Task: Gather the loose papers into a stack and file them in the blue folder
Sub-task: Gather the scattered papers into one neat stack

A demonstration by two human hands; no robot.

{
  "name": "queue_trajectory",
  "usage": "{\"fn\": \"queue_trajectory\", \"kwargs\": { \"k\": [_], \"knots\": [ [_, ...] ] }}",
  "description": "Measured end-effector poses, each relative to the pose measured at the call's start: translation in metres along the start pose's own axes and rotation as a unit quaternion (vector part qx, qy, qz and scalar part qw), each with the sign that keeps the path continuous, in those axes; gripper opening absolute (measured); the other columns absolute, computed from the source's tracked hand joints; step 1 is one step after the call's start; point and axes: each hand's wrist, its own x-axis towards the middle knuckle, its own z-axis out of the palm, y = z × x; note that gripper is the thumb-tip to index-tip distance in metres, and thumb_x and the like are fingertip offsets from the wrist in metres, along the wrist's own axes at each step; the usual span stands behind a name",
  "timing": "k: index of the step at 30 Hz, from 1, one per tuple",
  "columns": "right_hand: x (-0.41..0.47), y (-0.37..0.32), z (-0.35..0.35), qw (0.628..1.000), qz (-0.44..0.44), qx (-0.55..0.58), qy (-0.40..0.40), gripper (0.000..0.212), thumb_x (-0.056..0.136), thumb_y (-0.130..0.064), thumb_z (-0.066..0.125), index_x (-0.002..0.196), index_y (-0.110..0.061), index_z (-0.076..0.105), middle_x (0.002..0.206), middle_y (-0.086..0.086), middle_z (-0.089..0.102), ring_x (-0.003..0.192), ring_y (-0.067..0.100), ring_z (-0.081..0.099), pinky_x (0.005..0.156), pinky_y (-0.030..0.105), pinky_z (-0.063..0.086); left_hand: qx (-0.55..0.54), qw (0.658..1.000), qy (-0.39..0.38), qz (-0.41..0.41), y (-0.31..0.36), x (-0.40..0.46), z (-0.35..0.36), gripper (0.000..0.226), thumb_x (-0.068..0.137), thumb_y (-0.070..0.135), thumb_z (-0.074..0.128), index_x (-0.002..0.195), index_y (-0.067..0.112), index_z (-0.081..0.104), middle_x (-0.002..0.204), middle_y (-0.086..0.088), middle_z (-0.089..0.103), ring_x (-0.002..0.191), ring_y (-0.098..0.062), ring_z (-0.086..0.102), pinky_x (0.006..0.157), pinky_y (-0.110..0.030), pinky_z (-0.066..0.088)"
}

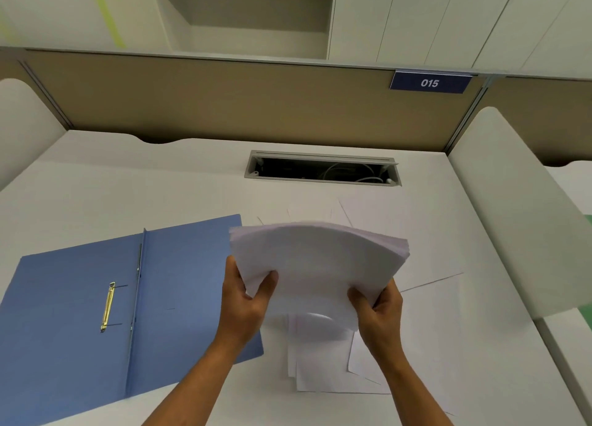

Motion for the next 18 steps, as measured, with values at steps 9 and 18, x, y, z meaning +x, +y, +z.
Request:
{"fn": "queue_trajectory", "kwargs": {
  "k": [9,18],
  "knots": [
    [-0.008,0.026,-0.002,0.997,0.046,-0.056,-0.021,0.034,0.083,0.004,0.066,0.115,-0.004,0.059,0.091,-0.005,0.068,0.090,0.018,0.065,0.074,0.022,0.059,0.058,0.993,-0.033,-0.093,-0.034,-0.012,-0.005,0.036,0.077,0.021,0.073,0.107,0.032,0.056,0.099,0.006,0.069,0.091,-0.011,0.067,0.070,-0.017,0.056],
    [0.014,0.048,-0.024,0.974,0.053,-0.212,-0.057,0.042,0.087,-0.021,0.068,0.123,-0.029,0.047,0.109,-0.009,0.061,0.097,0.010,0.062,0.077,0.018,0.054,0.055,0.992,-0.007,-0.115,-0.050,-0.002,-0.020,0.044,0.084,0.013,0.070,0.121,0.029,0.054,0.112,0.019,0.067,0.104,-0.002,0.063,0.088,-0.019,0.050]
  ]
}}
